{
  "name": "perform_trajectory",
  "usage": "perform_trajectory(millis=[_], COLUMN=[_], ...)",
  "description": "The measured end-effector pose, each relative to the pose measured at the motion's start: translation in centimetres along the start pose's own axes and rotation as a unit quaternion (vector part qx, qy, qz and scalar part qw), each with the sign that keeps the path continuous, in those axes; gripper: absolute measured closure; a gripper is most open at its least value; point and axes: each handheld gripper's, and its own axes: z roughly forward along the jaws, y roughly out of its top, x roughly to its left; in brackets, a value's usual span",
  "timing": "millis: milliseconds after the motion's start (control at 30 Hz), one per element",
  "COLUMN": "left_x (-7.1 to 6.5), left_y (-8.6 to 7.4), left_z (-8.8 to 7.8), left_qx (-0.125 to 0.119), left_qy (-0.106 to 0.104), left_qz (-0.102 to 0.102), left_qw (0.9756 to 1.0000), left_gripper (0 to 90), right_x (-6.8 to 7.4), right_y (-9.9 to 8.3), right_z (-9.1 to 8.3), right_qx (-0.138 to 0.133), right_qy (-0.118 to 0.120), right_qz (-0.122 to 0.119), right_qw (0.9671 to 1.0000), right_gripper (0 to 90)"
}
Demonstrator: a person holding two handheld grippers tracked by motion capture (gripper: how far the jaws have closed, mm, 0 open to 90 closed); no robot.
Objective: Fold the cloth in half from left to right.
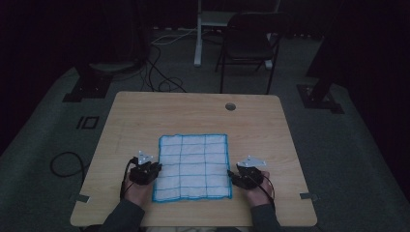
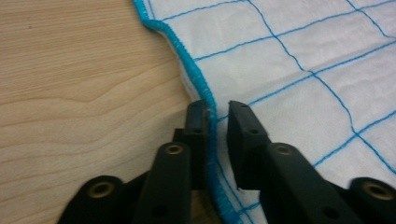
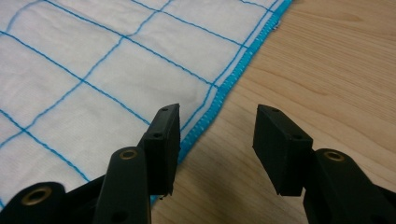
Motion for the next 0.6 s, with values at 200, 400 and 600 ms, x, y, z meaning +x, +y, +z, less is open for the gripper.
perform_trajectory(millis=[200, 400, 600], left_x=[0.4, 0.7, 1.4], left_y=[0.1, 0.4, 0.7], left_z=[0.1, 0.2, 0.5], left_qx=[0.000, 0.004, 0.002], left_qy=[-0.012, -0.017, -0.018], left_qz=[-0.007, -0.004, -0.013], left_qw=[0.9999, 0.9998, 0.9998], left_gripper=[87.0, 87.4, 87.6], right_x=[-0.1, -0.1, -0.1], right_y=[0.1, 0.1, 0.1], right_z=[0.0, 0.0, 0.1], right_qx=[-0.004, -0.004, -0.002], right_qy=[0.004, 0.004, 0.003], right_qz=[0.004, 0.003, 0.002], right_qw=[1.0000, 1.0000, 1.0000], right_gripper=[51.5, 51.6, 51.9])
